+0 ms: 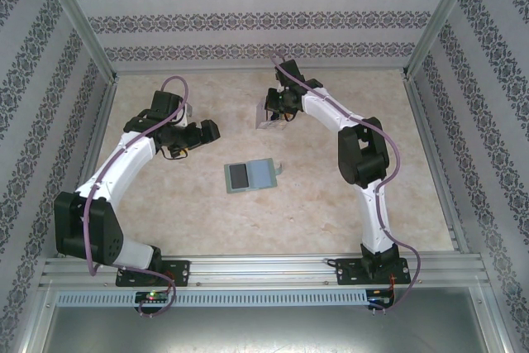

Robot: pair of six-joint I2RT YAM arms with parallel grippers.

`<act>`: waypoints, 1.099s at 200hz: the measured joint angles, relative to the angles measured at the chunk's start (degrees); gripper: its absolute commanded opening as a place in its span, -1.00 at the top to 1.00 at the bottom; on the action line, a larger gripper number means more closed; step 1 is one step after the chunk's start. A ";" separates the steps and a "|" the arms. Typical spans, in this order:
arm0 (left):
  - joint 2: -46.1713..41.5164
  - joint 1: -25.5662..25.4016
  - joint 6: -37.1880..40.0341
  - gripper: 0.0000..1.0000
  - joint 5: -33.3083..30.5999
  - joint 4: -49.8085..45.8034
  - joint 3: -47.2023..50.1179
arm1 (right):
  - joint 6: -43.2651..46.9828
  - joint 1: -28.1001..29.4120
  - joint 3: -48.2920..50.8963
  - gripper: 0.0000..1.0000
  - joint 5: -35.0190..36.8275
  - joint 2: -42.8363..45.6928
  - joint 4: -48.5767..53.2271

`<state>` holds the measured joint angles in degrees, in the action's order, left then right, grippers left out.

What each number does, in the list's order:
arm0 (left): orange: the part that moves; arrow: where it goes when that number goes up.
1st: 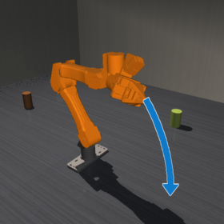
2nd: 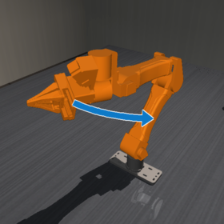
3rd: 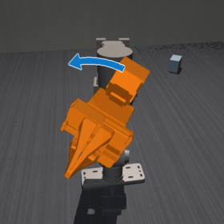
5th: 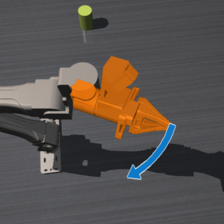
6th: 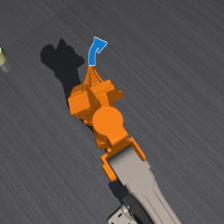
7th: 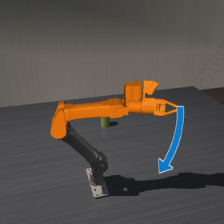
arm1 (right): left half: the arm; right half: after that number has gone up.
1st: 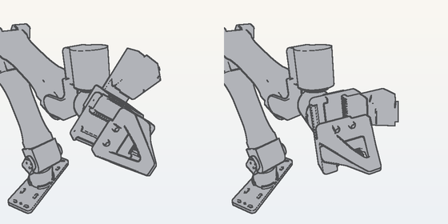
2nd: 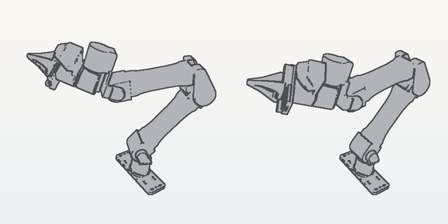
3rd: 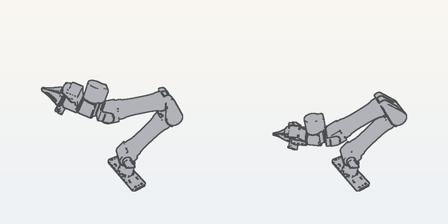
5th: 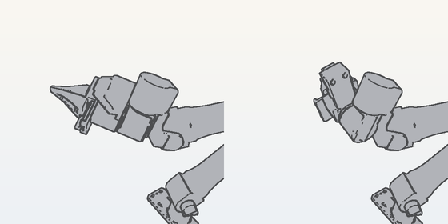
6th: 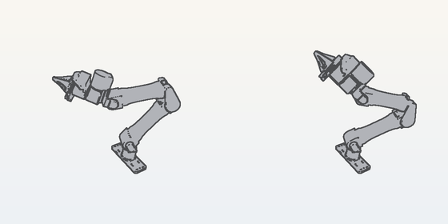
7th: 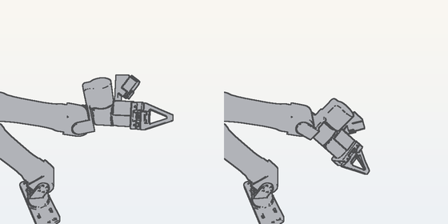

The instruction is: Take the credit cards out of the card holder

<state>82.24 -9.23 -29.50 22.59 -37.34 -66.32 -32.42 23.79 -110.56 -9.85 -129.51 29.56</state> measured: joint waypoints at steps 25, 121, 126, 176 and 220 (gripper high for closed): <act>0.07 0.00 -0.02 -0.99 0.63 0.02 0.09 | -0.24 0.00 -1.16 0.50 0.20 -0.44 1.29; 0.07 0.02 -0.98 -0.99 0.42 0.09 1.68 | 2.64 2.58 3.41 -0.03 1.70 6.62 4.96; 0.07 0.02 -1.14 -0.99 0.20 0.11 2.03 | 3.17 3.15 5.14 -0.07 1.92 8.33 4.92; 0.31 0.37 -2.51 -0.99 -1.97 0.26 5.44 | 4.74 13.75 21.68 -0.24 4.20 22.08 4.94; 0.35 0.37 -3.56 -0.99 -3.43 0.31 7.63 | 3.23 21.24 27.93 -0.30 4.81 20.35 5.40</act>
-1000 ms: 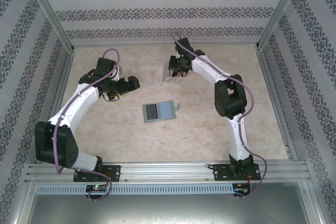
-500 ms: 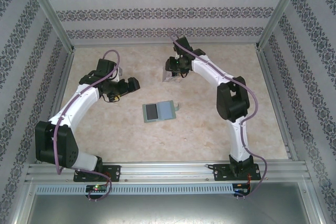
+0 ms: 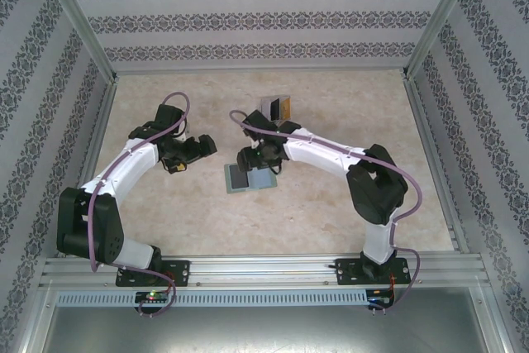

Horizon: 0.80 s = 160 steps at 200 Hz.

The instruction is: Take the credit cards out of the card holder

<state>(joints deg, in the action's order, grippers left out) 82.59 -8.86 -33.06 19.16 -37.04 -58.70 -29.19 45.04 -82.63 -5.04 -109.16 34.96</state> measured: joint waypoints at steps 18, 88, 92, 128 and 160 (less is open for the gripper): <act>0.09 0.00 -0.52 -0.99 -0.42 0.22 0.33 | -0.68 1.40 -0.04 -0.28 0.85 -1.97 -0.46; 1.40 0.00 -1.95 -0.92 1.51 2.62 3.39 | -3.23 1.95 -0.55 0.25 -1.51 -7.72 -3.19; 1.57 0.00 -1.97 -0.92 1.68 2.80 3.39 | -3.32 1.90 -0.57 0.25 -1.79 -7.72 -3.63; 2.91 0.00 -2.45 -0.89 3.17 3.50 3.37 | -4.39 0.81 -0.55 0.31 -2.36 -7.72 -5.68; 4.15 -0.02 -3.21 -0.84 4.22 4.02 3.34 | -5.62 -1.05 -0.55 0.41 -4.94 -7.72 -7.67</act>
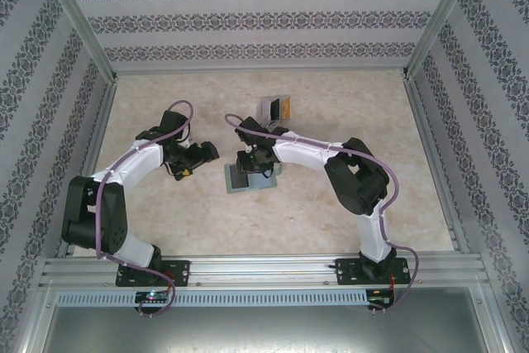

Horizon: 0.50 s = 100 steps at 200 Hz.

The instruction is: Take the credit cards out of the card holder

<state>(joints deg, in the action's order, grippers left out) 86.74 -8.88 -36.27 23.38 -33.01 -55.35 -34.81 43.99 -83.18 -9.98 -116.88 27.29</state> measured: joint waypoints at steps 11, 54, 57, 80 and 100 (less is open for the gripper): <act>0.35 0.00 -0.22 -0.81 0.26 0.26 0.00 | -0.20 -0.39 0.00 0.42 -0.87 -0.02 -0.57; 1.51 -0.24 -1.05 -0.44 1.81 0.92 -0.13 | -1.36 -1.03 0.33 0.35 -2.14 -0.96 -1.42; 1.62 -0.31 -1.11 -0.43 1.88 0.92 -0.17 | -1.42 -1.03 0.46 0.35 -2.14 -0.96 -1.42; 2.71 -0.87 -1.27 -0.28 2.40 0.90 -0.87 | -2.49 -1.05 1.53 0.33 -2.14 -0.96 -1.62; 4.15 -1.64 -1.29 -0.16 2.99 0.94 -2.10 | -3.34 -1.14 2.16 0.32 -2.14 -0.96 -2.10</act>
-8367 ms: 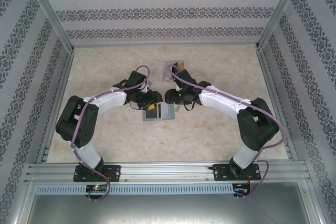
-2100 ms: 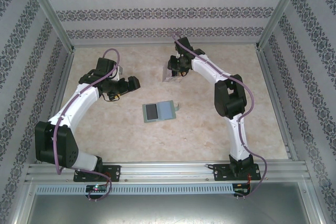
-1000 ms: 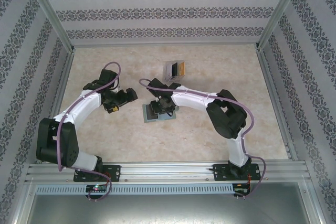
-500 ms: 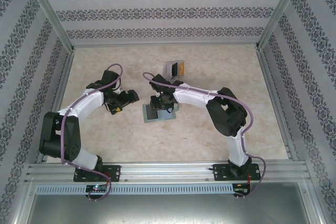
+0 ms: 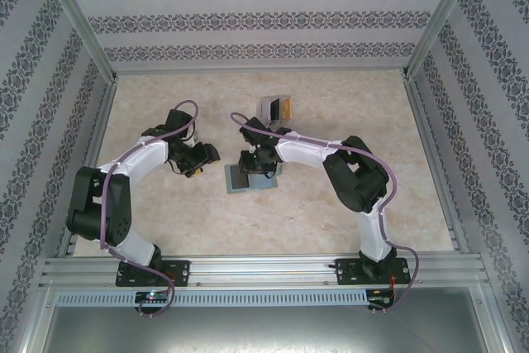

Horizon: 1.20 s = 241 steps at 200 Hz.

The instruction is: Take the credit cards out of the card holder

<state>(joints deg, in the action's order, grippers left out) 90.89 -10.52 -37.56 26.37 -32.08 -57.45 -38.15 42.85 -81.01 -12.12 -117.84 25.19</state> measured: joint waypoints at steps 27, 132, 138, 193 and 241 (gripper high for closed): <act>2.21 -1.81 -0.13 -0.01 0.68 0.31 -1.20 | -1.49 0.00 1.88 0.29 0.28 0.59 -2.34; 10.84 -10.54 -0.39 0.58 4.44 2.43 -6.38 | -6.43 -3.02 12.68 0.41 0.85 7.91 -8.81; 11.34 -10.80 -0.39 0.60 4.57 2.56 -6.69 | -6.36 -3.21 12.96 0.44 0.13 8.00 -9.38; 14.84 -12.04 -0.42 0.71 4.90 3.02 -8.48 | -6.58 -5.31 15.72 0.58 -5.33 8.09 -13.66; 15.87 -12.04 -0.42 0.78 4.72 3.02 -8.72 | -6.73 -6.73 17.09 0.65 -7.72 8.09 -16.00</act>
<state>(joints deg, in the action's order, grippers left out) 106.76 -22.57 -37.98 31.09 -29.06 -66.17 -44.88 36.12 -63.92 -19.84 -109.75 9.19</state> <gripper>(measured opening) 0.122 0.189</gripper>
